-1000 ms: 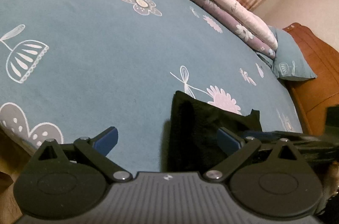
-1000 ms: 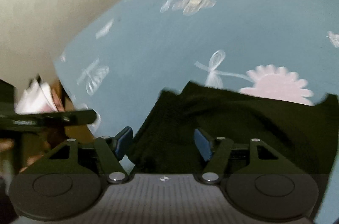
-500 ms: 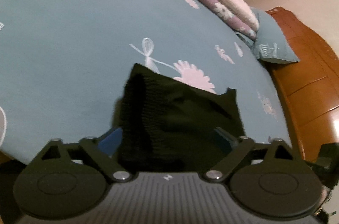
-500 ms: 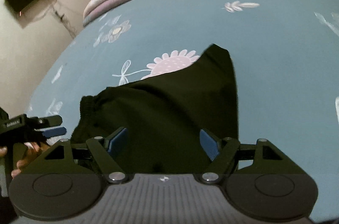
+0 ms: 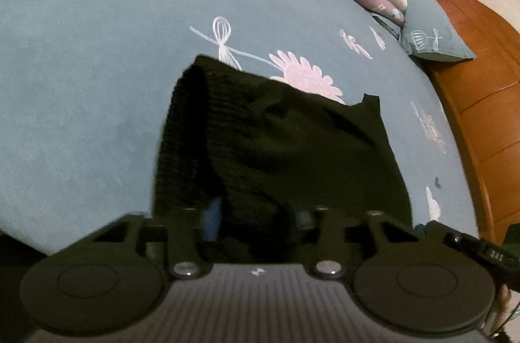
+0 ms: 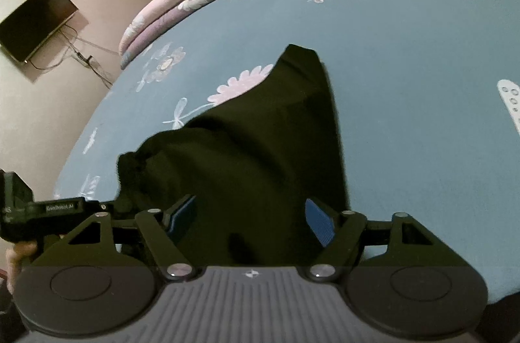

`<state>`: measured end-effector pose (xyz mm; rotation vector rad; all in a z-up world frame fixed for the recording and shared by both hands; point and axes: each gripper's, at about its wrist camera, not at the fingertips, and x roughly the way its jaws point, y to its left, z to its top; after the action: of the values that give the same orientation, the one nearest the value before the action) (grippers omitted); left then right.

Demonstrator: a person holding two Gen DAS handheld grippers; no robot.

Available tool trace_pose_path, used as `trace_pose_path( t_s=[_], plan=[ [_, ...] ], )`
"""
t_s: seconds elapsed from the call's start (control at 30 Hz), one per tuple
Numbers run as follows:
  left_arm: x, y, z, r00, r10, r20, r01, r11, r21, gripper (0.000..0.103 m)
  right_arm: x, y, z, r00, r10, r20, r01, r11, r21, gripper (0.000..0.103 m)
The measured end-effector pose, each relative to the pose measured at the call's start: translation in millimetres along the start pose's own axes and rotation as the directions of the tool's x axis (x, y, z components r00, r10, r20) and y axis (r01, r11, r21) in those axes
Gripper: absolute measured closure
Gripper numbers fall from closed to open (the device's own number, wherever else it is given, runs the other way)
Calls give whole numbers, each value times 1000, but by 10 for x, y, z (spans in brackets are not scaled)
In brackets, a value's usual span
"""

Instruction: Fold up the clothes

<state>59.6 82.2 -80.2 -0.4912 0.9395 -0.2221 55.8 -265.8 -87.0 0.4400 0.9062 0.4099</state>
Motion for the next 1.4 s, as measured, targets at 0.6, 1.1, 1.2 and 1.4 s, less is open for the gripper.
trace_pose_path(
  t_s=[0.6, 1.1, 1.2, 1.4],
  plan=[
    [-28, 356, -48, 997, -74, 5, 73, 973, -218, 37, 5, -113, -60, 1000, -23, 20, 23, 999, 22, 31],
    [-344, 108, -77, 999, 17, 35, -17, 1000, 11, 89, 41, -121, -75, 999, -44, 18, 44, 999, 16, 31],
    [-193, 275, -106, 997, 67, -38, -68, 997, -29, 86, 67, -128, -80, 999, -43, 11, 43, 999, 16, 31],
    [-233, 390, -35, 998, 61, -10, -61, 994, -94, 73, 25, -82, -74, 998, -53, 20, 53, 998, -26, 25]
  ],
)
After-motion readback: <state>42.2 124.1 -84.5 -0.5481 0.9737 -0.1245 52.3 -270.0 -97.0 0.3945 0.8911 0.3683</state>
